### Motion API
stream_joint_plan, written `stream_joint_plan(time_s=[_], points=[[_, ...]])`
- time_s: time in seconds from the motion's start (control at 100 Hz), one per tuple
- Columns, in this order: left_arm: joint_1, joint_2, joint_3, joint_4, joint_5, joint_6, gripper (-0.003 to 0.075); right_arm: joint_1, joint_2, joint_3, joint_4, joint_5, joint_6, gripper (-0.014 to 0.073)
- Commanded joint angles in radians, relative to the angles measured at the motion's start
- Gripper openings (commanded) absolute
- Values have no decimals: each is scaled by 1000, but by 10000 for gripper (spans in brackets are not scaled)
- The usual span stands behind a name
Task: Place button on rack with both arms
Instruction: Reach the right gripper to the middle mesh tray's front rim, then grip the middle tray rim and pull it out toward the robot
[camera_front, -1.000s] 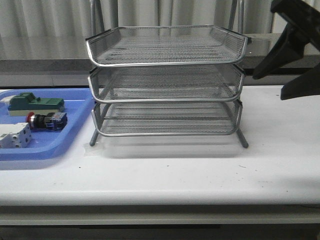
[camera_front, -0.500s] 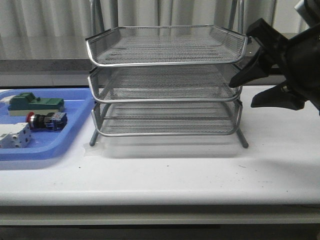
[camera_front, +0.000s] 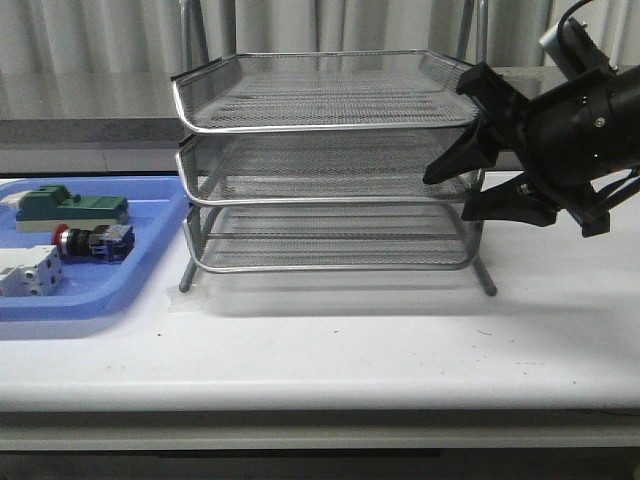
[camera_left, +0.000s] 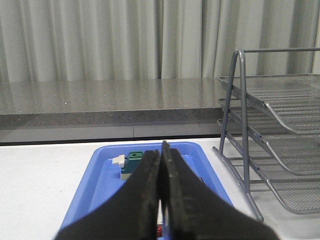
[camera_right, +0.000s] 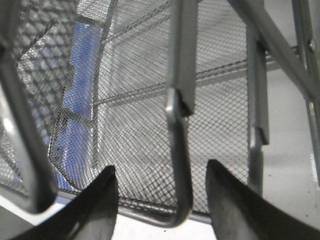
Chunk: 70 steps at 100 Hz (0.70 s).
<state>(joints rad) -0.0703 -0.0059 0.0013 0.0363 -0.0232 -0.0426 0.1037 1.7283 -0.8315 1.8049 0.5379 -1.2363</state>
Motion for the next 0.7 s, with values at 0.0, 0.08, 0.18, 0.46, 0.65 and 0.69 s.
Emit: stream_joint_plan(time_s=[0.0, 0.08, 0.18, 0.46, 0.65, 0.69], points=[[3, -25, 48, -7, -83, -10, -20, -4, -26, -28, 125, 63, -14, 392], [3, -25, 48, -7, -83, -10, -20, -4, -13, -28, 125, 63, -14, 325], [3, -25, 48, -7, -83, -10, -20, -4, -7, -28, 125, 67, -14, 230], [3, -25, 48, -7, -83, -10, -20, -4, -7, -26, 125, 67, -14, 24], [3, -25, 48, -7, -83, -10, -20, -4, -7, -23, 87, 88, -14, 1], [3, -25, 48, -7, -83, -10, -20, -4, -7, -22, 74, 106, -14, 1]])
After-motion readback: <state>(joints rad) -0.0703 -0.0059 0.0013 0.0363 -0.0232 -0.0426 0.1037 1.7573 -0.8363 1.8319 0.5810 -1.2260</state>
